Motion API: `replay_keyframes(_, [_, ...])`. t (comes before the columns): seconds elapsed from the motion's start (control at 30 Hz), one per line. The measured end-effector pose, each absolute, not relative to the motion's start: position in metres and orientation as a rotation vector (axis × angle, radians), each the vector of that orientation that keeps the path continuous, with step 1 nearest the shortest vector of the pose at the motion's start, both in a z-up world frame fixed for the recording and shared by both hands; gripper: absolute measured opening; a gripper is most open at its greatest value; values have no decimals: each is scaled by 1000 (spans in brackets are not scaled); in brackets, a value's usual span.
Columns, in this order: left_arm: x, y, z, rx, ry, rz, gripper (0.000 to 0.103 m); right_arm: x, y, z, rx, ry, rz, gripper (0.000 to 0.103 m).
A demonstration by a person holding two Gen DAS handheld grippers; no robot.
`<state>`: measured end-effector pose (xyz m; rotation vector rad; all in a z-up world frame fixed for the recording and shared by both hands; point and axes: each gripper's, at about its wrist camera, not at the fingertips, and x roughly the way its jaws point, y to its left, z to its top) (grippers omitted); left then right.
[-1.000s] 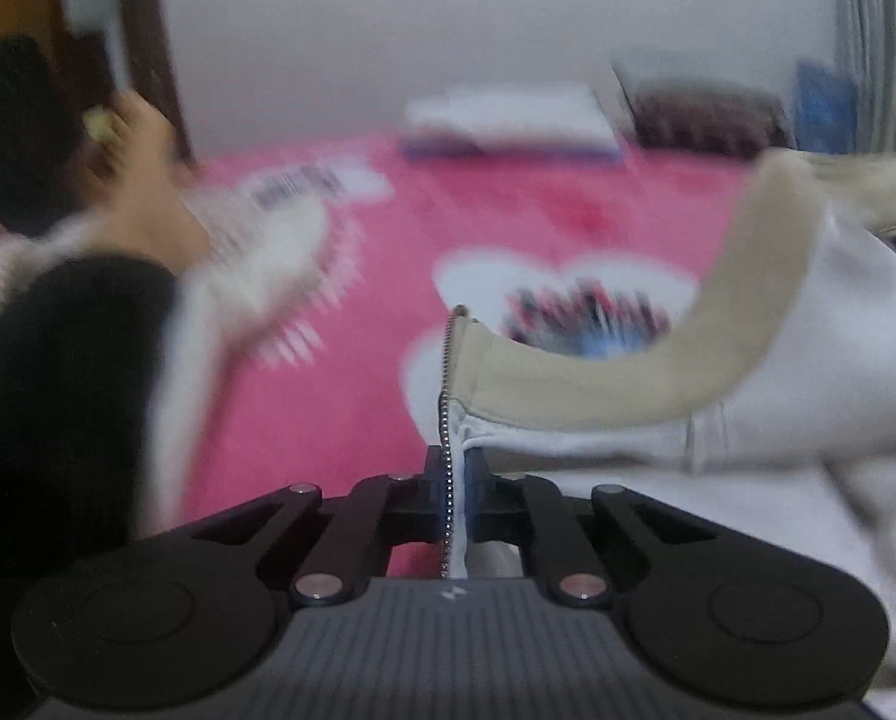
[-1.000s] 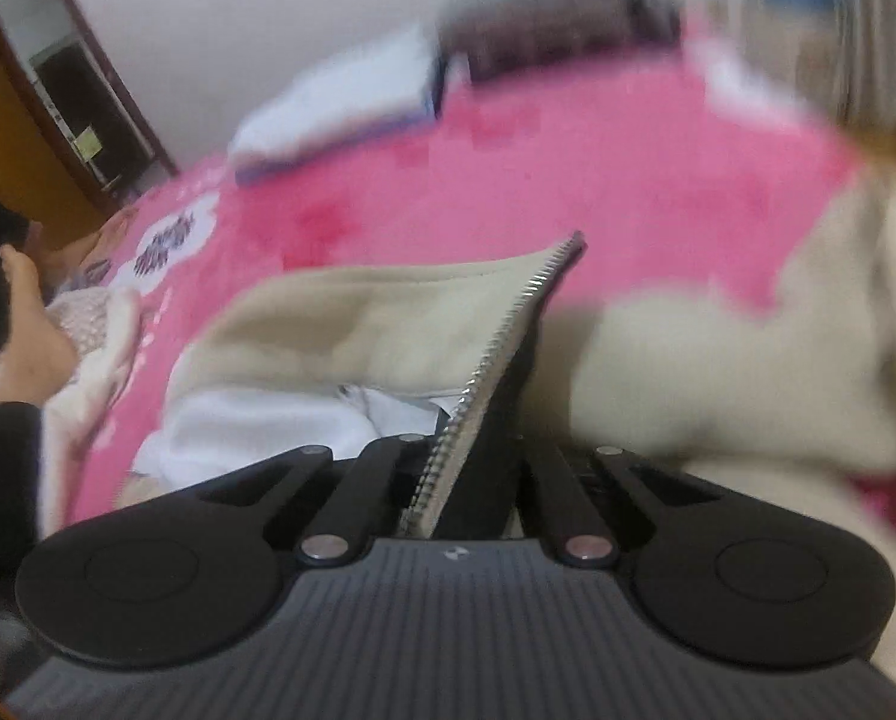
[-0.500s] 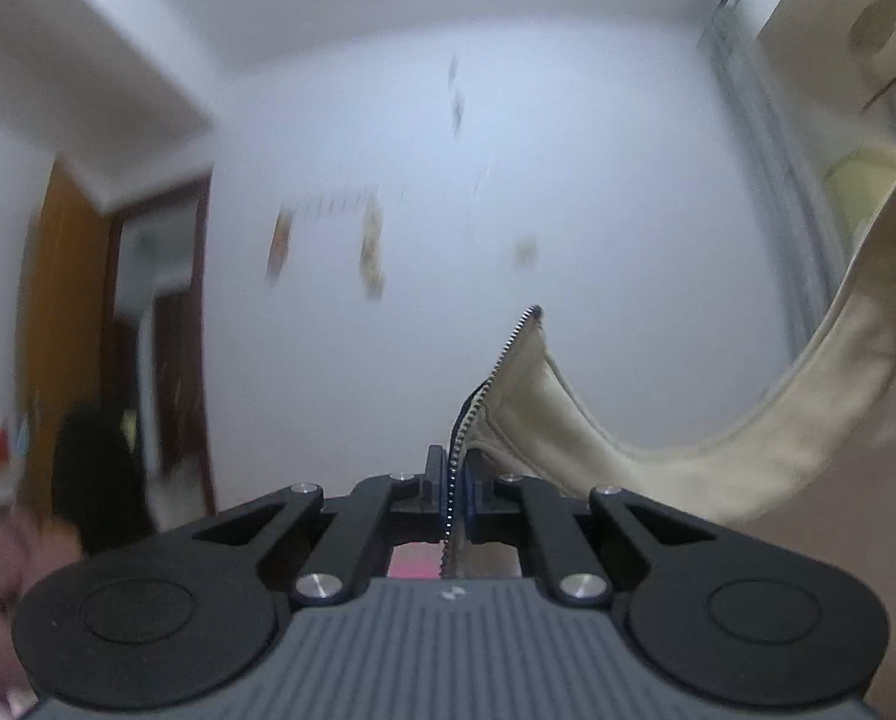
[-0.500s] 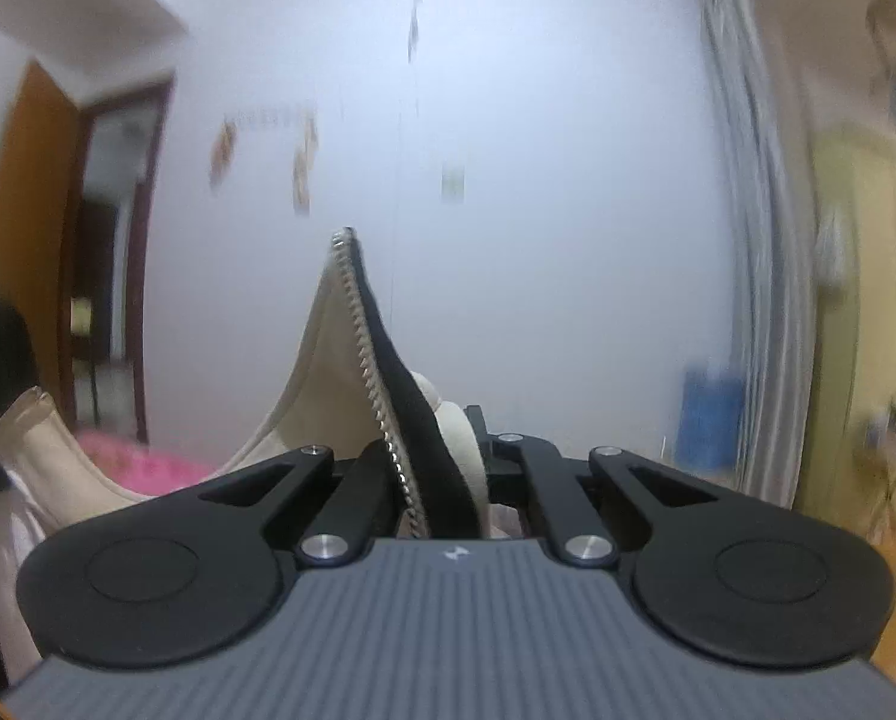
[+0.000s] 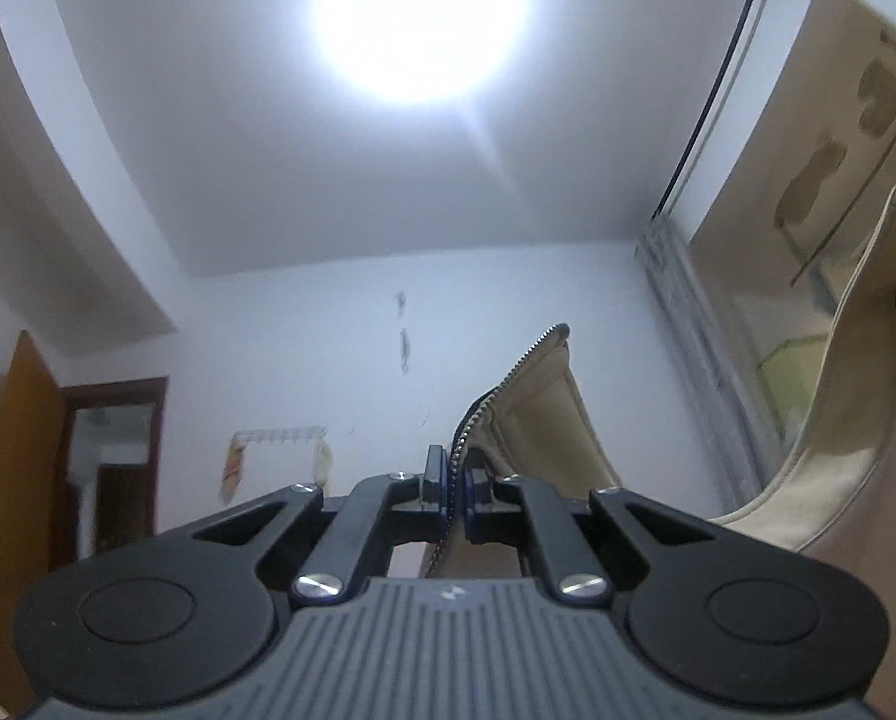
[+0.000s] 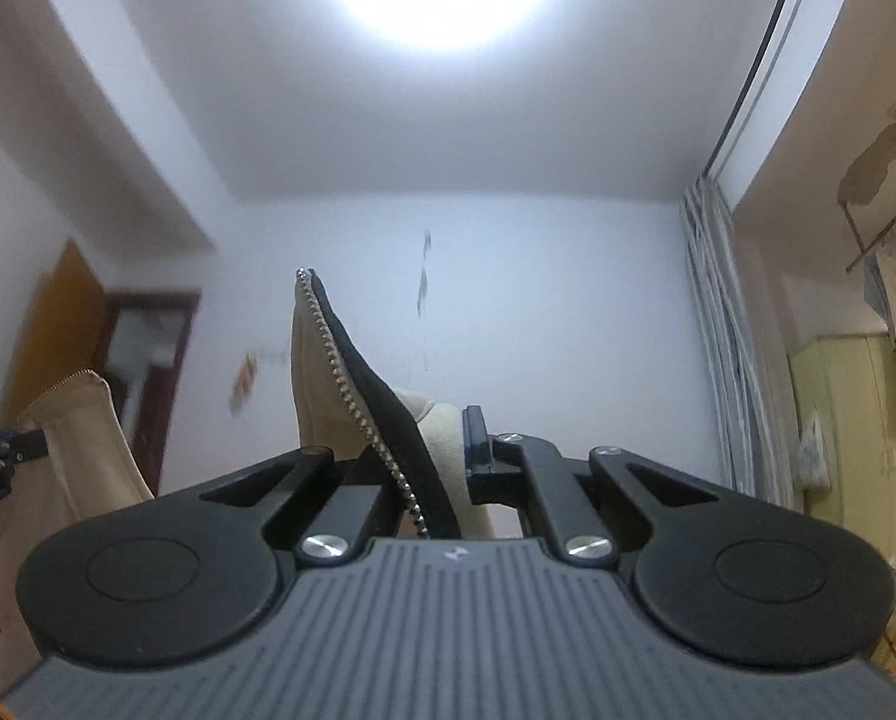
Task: Fold clothes
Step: 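Lift the hoodie by its zipper edges with both grippers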
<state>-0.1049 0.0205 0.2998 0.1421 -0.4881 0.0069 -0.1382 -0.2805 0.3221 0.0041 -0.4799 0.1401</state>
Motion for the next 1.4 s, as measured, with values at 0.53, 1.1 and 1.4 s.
replay_keyframes(0.53, [-77,53,286,-75,-341,-212,6,-155,-318,320,136,-535,275,0])
replay_keyframes(1.1, [253,80,65,-21,344,-29,6,215,-371,106,292,192,139,0])
replay_keyframes(1.4, [370,98,-41,47,543,41,6,382,-347,-60,434,505,168,0])
